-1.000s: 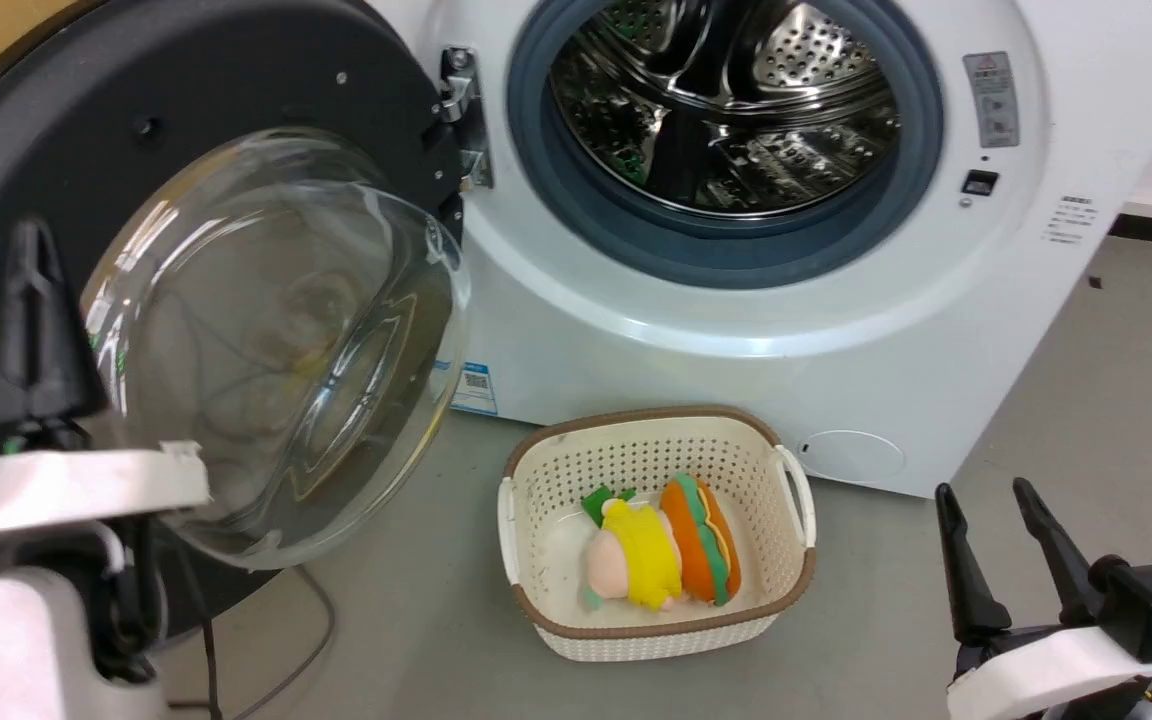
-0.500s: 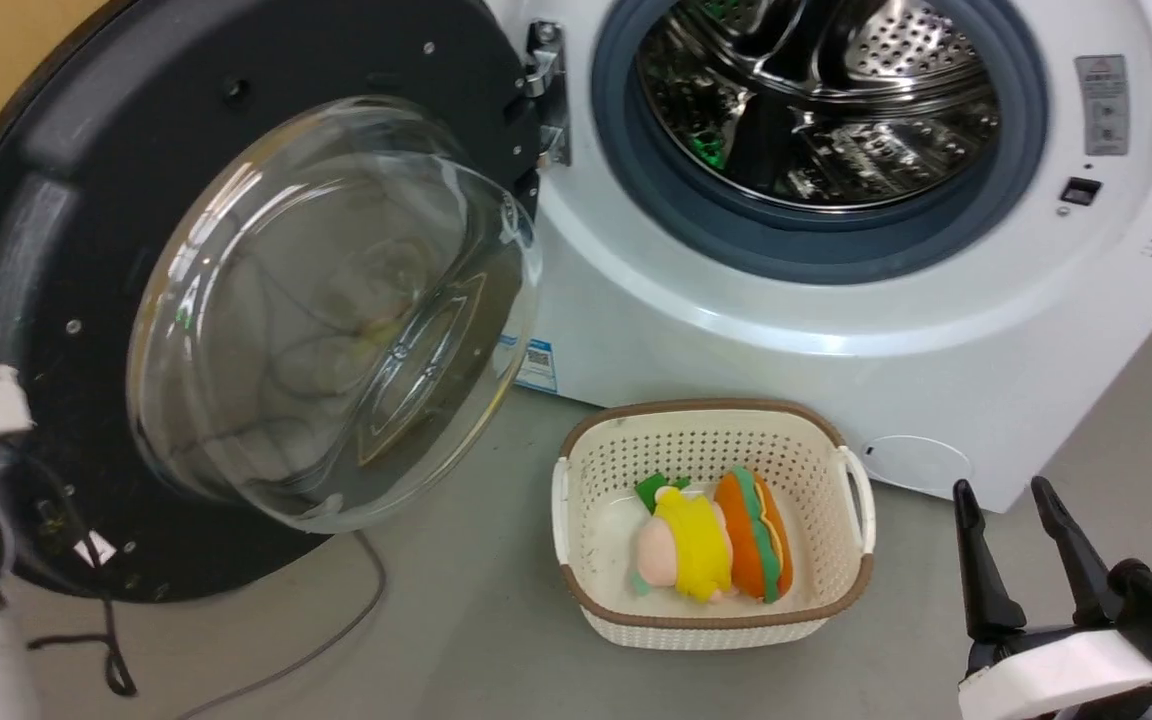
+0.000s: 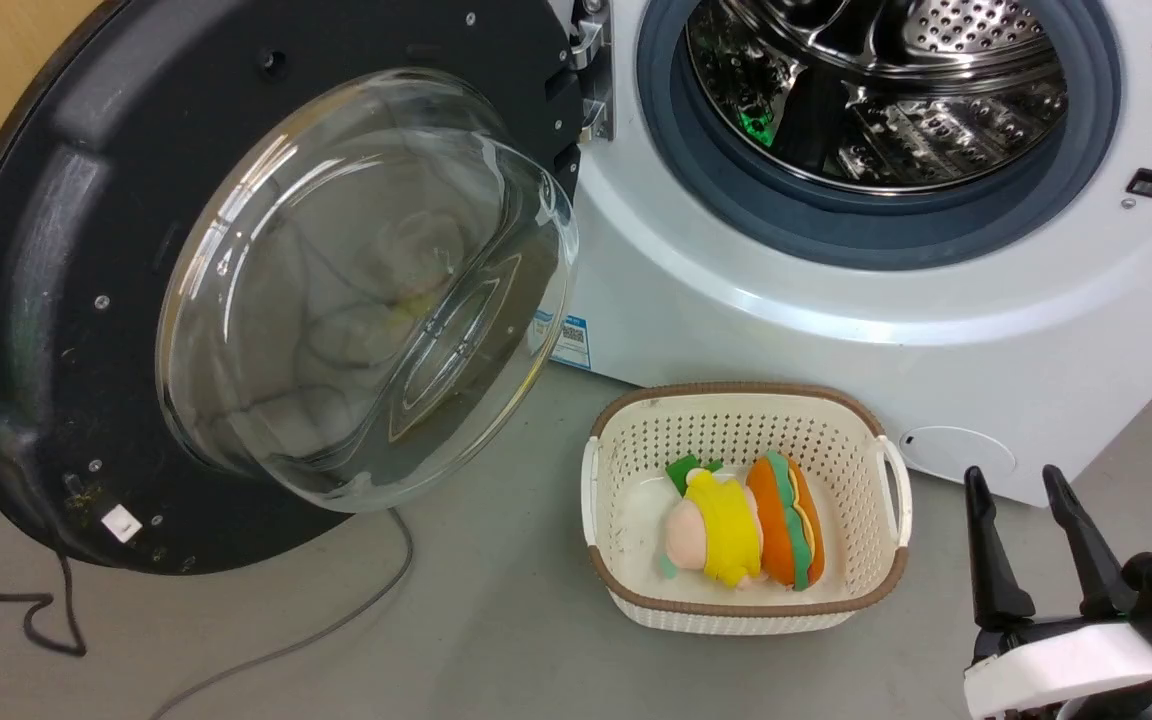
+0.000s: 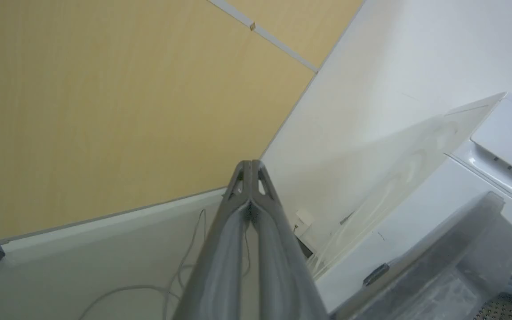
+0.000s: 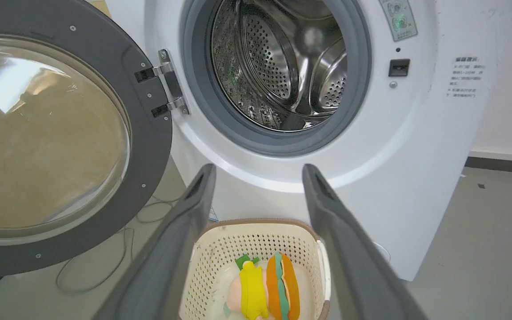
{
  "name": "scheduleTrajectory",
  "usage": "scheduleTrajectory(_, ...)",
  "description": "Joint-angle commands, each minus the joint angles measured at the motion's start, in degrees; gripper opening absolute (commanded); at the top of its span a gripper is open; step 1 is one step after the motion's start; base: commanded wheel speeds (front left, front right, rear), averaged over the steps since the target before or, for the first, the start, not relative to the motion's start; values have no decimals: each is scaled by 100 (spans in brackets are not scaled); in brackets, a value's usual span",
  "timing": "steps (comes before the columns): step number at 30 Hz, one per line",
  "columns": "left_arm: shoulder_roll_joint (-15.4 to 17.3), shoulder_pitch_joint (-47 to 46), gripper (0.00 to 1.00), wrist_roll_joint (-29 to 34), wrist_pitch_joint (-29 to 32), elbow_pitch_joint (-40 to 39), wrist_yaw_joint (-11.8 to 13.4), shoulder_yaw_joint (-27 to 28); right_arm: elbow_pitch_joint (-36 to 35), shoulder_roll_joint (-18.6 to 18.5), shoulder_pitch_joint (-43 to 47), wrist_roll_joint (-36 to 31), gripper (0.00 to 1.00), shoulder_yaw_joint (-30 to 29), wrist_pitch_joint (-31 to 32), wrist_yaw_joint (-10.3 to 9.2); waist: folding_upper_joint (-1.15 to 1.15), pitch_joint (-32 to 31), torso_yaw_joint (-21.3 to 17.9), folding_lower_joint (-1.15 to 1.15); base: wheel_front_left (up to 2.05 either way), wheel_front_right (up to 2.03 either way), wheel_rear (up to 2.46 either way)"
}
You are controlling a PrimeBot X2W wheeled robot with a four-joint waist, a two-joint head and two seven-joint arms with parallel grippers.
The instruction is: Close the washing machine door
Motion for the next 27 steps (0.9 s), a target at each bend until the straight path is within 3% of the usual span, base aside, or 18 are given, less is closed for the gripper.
scheduleTrajectory(1,111,-109,0,-212,295,177,-82,40,19,12,-76,59,100,-27,-60,3,0,37,12,0,0,0,0)
scheduleTrajectory(5,222,-80,0,-728,1107,478,-220,61,19,12,-86,88,100,-33,-108,3,0,110,40,0,0,0,0)
scheduleTrajectory(12,324,223,0,-1425,2014,490,-366,71,24,14,-129,92,100,-6,-192,4,0,195,85,-1,0,0,0)
scheduleTrajectory(27,197,1367,0,-2940,3227,-953,-470,-730,34,17,-59,263,100,-115,-371,4,0,130,507,-1,0,0,0)
